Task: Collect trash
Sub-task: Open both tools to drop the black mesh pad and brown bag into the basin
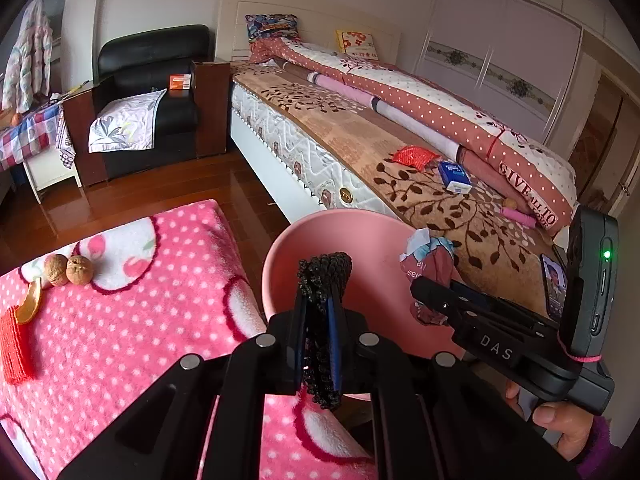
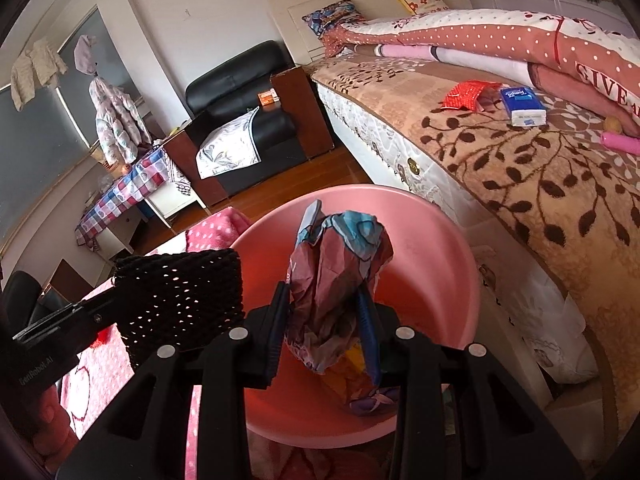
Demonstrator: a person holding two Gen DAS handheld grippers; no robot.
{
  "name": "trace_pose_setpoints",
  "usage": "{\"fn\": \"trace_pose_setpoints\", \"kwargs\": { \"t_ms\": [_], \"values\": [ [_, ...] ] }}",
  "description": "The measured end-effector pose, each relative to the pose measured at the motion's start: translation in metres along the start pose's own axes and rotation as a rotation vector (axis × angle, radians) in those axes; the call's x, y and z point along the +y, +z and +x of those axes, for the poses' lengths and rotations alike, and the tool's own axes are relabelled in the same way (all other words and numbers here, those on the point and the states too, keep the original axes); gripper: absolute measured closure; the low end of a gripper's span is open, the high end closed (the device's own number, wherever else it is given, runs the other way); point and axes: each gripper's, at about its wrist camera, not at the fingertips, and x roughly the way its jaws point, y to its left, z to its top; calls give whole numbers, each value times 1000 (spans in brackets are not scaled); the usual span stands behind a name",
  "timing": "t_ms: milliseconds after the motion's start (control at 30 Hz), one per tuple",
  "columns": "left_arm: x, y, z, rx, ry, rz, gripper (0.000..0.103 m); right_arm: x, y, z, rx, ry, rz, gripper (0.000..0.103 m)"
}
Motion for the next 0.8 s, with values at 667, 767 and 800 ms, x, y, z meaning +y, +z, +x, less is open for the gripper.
{"fn": "trace_pose_setpoints", "kwargs": {
  "t_ms": [667,767,800],
  "values": [
    [-3,-2,3,-7,-7,-4,63,-6,-2,3,1,-8,6,69],
    [0,-2,1,-8,-8,-13,62,-8,-2,4,8,-8,12,69],
    [1,-3,1,-7,-8,-18,62,-7,-3,4,10,-8,15,69]
  ]
}}
